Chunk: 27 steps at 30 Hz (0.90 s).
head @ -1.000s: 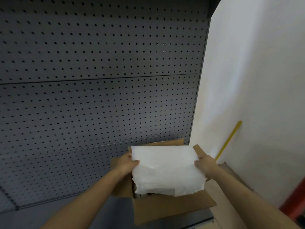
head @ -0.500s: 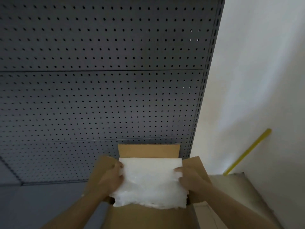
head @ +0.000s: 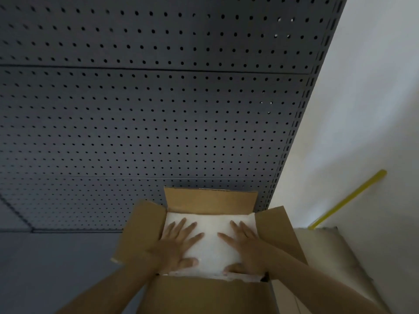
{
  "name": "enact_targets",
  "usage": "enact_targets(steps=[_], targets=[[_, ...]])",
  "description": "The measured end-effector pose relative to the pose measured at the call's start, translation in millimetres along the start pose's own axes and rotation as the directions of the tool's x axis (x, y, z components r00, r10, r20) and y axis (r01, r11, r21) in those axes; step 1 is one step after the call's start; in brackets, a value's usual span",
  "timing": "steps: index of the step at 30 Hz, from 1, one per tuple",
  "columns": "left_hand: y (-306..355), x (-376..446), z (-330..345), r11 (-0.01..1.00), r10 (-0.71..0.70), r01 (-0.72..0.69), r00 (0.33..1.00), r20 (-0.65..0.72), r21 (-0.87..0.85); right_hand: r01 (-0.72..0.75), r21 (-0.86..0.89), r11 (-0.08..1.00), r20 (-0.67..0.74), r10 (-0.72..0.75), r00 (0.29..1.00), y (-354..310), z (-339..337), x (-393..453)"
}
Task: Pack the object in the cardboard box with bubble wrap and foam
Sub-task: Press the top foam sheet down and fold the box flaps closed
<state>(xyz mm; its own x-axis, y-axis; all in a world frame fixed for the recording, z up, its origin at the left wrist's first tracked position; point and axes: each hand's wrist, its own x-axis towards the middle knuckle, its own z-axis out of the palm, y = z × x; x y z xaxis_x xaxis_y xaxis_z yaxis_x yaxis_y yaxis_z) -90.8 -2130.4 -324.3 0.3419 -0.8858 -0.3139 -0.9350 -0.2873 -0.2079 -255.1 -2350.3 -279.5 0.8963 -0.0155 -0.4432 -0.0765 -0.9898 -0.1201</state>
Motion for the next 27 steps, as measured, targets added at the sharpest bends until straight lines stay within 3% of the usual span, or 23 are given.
enact_targets(steps=[3,12,16,18,27], targets=[[5.0,11.8,23.2,1.0,-0.013,0.017,0.988,0.154,-0.026,-0.025,-0.09,0.996,-0.007,0.025,1.0,2.1,17.5,10.9],[7.5,18.7,32.2,0.976,-0.074,0.094,0.991,0.107,-0.195,-0.056,-0.143,0.988,-0.034,0.052,0.998,1.4,30.6,15.0],[8.7,4.2,-0.6,0.968,-0.096,0.113,0.991,0.088,-0.226,-0.072,-0.104,0.992,-0.019,0.07,0.997,-1.8,19.1,2.9],[11.3,-0.9,-6.7,0.965,-0.088,0.086,0.996,0.002,-0.249,-0.076,-0.074,0.994,-0.012,0.076,0.997,-2.4,13.9,-3.8],[0.9,-20.3,-43.5,0.947,-0.163,0.184,0.982,0.098,-0.264,-0.192,0.109,0.975,-0.095,0.202,0.975,-6.3,-22.5,-42.7]])
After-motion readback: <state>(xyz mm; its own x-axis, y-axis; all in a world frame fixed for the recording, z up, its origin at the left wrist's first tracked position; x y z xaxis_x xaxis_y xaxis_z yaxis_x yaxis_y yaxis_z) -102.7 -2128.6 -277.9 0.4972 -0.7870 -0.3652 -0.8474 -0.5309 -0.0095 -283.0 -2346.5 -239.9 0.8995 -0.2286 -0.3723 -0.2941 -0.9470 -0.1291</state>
